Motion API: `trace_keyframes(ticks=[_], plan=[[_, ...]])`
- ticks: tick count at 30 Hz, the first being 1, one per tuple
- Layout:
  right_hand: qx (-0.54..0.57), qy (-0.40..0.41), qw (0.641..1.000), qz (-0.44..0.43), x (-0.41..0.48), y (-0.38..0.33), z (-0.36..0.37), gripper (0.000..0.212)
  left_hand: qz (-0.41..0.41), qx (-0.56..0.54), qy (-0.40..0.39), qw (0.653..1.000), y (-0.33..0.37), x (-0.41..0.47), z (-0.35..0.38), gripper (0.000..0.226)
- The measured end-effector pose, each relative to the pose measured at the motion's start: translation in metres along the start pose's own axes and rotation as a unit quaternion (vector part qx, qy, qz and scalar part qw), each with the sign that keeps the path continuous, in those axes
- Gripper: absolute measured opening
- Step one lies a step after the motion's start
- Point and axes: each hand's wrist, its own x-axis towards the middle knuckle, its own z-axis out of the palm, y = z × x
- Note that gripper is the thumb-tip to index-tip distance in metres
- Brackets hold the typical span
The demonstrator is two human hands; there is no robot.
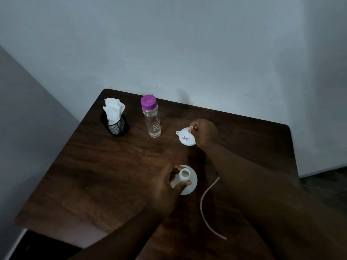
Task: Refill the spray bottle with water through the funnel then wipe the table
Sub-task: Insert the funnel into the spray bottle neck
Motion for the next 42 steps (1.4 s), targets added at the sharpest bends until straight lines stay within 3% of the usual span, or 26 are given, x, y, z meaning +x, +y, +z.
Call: trace_keyframes(ticks=[4,11,15,19,23,27,30,34,38,42], plan=[[0.025,0.013,0.999,0.028,-0.013,0.002,-0.012,0.012,-0.007,-0.026,-0.012,1.000,0.000,-0.001,-0.001,0.035],[0.181,0.033,0.978,0.102,-0.057,0.000,-0.046,0.012,-0.008,-0.055,-0.028,0.998,0.000,-0.001,-0.006,0.037],[0.318,0.046,0.937,0.135,-0.092,-0.016,-0.073,0.010,-0.034,-0.058,-0.046,0.997,0.006,-0.008,-0.015,0.041],[0.415,0.048,0.889,0.187,-0.118,-0.034,-0.089,0.010,0.017,-0.044,0.005,0.999,0.017,-0.015,-0.032,0.006],[0.465,0.005,0.853,0.237,-0.142,-0.048,-0.094,0.014,0.033,-0.084,0.045,0.995,0.033,-0.013,-0.042,0.028],[0.530,-0.046,0.793,0.296,-0.157,-0.057,-0.093,0.014,0.040,-0.189,0.033,0.981,0.047,-0.004,-0.045,0.025],[0.555,-0.077,0.766,0.314,-0.165,-0.058,-0.090,0.013,-0.002,-0.241,0.042,0.970,0.054,-0.002,-0.045,0.013],[0.523,-0.093,0.788,0.310,-0.172,-0.056,-0.083,0.019,-0.057,-0.247,0.048,0.966,0.055,-0.006,-0.045,0.008],[0.476,-0.036,0.838,0.266,-0.180,-0.060,-0.086,0.020,-0.071,-0.219,0.059,0.971,0.055,-0.011,-0.049,0.013],[0.479,-0.014,0.850,0.219,-0.193,-0.071,-0.103,0.029,-0.103,-0.249,0.068,0.961,0.063,-0.012,-0.054,0.013]])
